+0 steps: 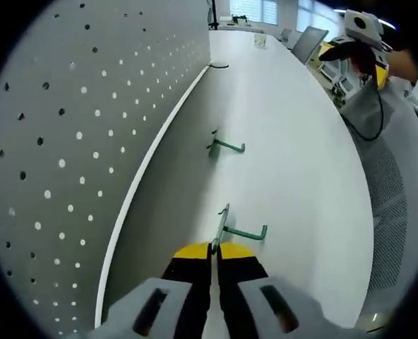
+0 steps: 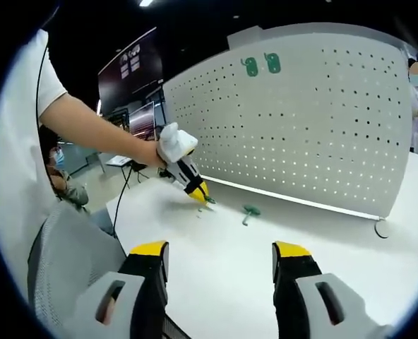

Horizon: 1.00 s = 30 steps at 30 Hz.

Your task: Insert the hook assembly into the mounting plate slot until the hook locks in place.

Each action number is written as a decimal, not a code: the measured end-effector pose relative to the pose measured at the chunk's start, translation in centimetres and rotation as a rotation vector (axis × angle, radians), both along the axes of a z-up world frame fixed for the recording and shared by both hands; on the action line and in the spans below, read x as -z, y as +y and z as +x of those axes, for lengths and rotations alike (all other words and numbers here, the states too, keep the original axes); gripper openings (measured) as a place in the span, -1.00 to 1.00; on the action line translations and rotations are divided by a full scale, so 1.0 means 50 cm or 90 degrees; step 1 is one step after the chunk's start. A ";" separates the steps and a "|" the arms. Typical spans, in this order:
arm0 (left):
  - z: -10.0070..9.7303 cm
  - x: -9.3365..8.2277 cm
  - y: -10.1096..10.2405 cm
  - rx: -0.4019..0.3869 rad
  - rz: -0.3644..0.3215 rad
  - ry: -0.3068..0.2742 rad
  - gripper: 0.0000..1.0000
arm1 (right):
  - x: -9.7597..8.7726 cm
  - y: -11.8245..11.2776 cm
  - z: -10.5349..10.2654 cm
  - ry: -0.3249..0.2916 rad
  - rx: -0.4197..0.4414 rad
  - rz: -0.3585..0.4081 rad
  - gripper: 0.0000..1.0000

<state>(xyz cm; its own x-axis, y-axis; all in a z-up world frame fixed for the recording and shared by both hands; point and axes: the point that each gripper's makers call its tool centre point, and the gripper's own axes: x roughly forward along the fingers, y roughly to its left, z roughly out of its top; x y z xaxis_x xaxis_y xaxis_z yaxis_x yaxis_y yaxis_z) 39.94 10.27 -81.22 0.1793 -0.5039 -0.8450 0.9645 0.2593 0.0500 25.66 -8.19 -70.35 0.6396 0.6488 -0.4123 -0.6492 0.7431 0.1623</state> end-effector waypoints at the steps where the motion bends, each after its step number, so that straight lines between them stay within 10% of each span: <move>1: 0.000 -0.004 -0.002 0.001 -0.009 -0.004 -0.97 | -0.001 0.000 0.000 0.000 0.000 0.001 0.15; 30: -0.021 -0.098 -0.020 -0.124 -0.198 -0.036 -0.98 | -0.014 -0.001 0.000 -0.013 0.006 0.010 0.15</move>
<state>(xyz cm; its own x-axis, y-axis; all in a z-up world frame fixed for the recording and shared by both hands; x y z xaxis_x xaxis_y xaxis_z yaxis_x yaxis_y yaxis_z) 38.89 9.25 -76.33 0.3389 -0.6871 -0.6426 0.8935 0.4489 -0.0089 25.66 -8.24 -69.64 0.6534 0.6490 -0.3897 -0.6458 0.7465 0.1605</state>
